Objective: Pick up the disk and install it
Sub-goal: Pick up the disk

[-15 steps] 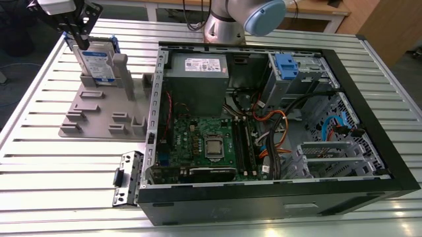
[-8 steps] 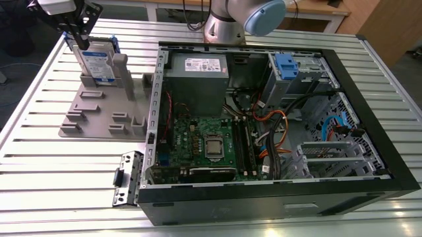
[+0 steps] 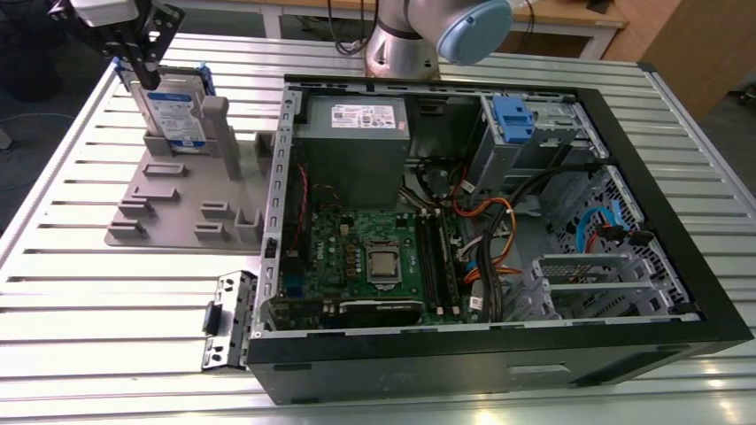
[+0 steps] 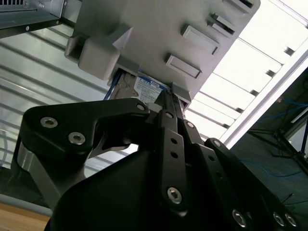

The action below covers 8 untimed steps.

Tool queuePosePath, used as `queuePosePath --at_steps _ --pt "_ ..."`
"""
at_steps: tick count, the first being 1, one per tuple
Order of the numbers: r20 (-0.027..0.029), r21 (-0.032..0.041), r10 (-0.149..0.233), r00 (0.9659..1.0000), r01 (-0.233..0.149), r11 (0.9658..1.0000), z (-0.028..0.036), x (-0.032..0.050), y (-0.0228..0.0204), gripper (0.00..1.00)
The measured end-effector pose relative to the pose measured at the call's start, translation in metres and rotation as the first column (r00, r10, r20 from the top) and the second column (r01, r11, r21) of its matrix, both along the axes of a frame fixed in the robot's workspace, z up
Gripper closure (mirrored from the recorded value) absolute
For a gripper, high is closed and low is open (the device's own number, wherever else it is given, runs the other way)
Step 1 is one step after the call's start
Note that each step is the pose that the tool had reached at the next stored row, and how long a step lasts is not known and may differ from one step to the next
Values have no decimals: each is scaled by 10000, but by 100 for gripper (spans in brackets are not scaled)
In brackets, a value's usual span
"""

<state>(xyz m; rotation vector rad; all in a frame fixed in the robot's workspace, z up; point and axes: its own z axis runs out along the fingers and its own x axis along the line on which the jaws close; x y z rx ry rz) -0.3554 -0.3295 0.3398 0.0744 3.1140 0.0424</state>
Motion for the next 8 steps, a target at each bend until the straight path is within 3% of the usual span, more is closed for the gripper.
queuePosePath --at_steps 8 --pt "0 0 401 9992 -401 9992 0 0 0 90"
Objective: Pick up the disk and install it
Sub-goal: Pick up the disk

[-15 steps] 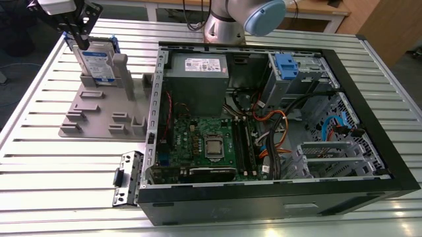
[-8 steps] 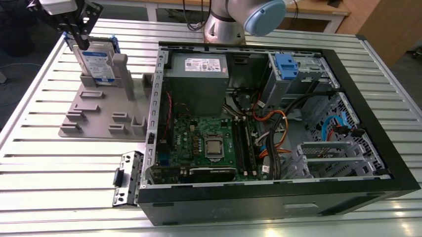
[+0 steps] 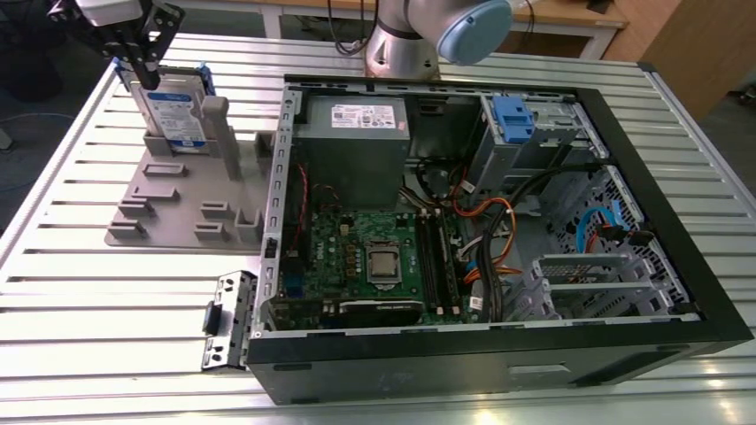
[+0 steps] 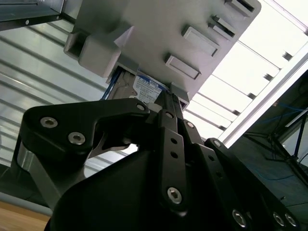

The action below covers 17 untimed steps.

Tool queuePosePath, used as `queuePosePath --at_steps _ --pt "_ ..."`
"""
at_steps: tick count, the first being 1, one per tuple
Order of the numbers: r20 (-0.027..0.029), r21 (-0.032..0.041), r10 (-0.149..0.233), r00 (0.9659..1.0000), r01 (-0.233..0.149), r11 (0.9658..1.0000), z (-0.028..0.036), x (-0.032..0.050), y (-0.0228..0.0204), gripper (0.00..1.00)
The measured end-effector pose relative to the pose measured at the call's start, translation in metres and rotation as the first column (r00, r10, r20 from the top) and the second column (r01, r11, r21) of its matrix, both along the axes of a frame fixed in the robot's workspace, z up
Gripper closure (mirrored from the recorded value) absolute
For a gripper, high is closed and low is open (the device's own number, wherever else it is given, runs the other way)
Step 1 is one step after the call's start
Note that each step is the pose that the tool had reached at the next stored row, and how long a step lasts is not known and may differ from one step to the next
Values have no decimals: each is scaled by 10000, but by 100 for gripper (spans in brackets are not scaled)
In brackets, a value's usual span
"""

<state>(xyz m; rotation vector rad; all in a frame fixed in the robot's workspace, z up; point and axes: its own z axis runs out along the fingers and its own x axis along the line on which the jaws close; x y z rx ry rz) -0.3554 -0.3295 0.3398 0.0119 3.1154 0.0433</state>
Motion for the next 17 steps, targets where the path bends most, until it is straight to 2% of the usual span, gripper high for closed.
queuePosePath --at_steps 17 --pt "0 0 709 9975 -709 9975 0 0 0 90"
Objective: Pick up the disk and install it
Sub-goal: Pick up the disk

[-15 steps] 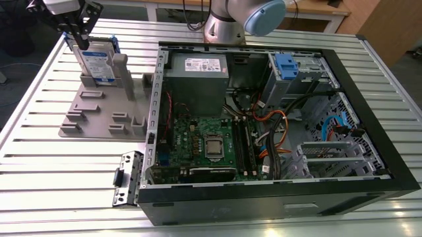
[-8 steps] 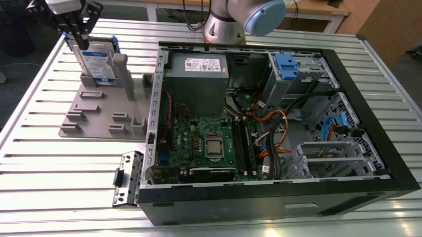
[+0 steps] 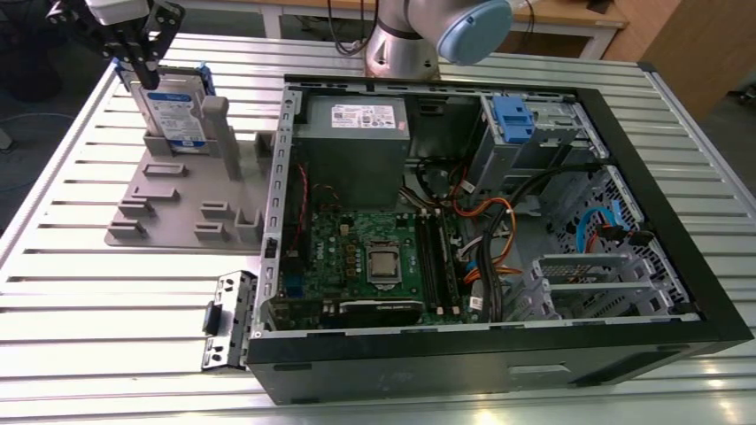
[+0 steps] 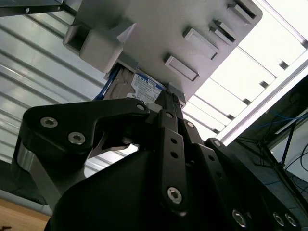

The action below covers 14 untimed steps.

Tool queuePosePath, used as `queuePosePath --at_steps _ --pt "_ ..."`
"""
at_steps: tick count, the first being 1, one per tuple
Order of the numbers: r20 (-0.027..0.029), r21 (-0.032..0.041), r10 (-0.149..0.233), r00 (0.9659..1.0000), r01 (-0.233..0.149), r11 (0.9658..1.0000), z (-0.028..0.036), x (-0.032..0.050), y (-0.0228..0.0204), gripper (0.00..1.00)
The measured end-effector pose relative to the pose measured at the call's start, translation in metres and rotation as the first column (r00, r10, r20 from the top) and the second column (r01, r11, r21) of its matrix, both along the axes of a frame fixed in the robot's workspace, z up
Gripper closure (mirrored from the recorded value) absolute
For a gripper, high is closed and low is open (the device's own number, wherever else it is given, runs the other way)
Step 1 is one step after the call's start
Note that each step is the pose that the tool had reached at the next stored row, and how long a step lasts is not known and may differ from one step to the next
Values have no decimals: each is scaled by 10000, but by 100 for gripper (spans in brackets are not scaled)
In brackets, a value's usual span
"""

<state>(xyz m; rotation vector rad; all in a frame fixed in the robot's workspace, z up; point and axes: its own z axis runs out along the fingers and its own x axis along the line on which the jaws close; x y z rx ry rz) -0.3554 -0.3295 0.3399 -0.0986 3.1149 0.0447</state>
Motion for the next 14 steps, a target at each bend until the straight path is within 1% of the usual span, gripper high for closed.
queuePosePath --at_steps 7,14 --pt "0 0 288 9996 -288 9996 0 0 0 90" --pt "0 0 583 9983 -583 9983 0 0 0 90"
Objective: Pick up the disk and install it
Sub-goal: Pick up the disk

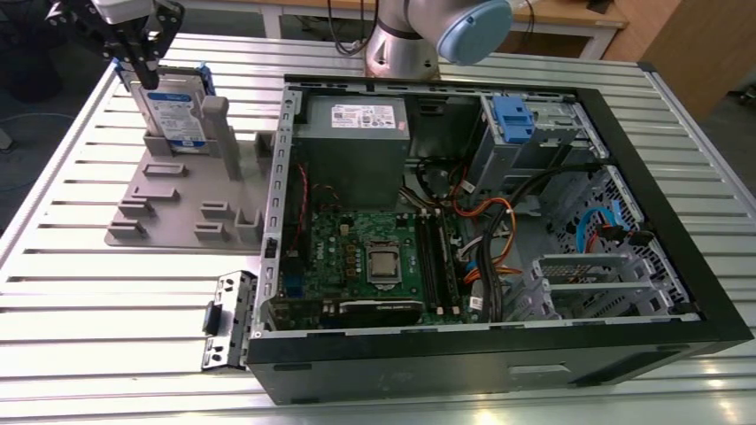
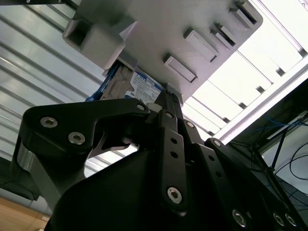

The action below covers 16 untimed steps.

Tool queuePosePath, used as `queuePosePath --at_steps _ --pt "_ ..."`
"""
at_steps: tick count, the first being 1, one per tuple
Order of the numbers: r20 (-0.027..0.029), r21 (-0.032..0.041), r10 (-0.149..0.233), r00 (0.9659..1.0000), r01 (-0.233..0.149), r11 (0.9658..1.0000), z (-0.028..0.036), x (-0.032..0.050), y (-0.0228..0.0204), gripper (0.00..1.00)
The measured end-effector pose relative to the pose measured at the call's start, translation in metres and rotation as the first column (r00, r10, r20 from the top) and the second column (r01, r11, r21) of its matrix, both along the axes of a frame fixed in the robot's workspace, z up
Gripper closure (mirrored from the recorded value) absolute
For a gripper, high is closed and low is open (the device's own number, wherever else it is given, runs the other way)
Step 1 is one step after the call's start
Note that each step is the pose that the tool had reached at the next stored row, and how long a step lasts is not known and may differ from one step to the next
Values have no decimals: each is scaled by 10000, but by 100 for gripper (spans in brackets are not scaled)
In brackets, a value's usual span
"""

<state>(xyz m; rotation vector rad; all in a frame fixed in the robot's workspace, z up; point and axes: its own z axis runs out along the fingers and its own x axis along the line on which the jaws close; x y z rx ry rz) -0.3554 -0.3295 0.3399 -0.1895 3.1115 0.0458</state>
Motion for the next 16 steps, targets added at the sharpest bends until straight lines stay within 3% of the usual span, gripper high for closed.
queuePosePath --at_steps 16 --pt "0 0 660 9978 -660 9978 0 0 0 90"
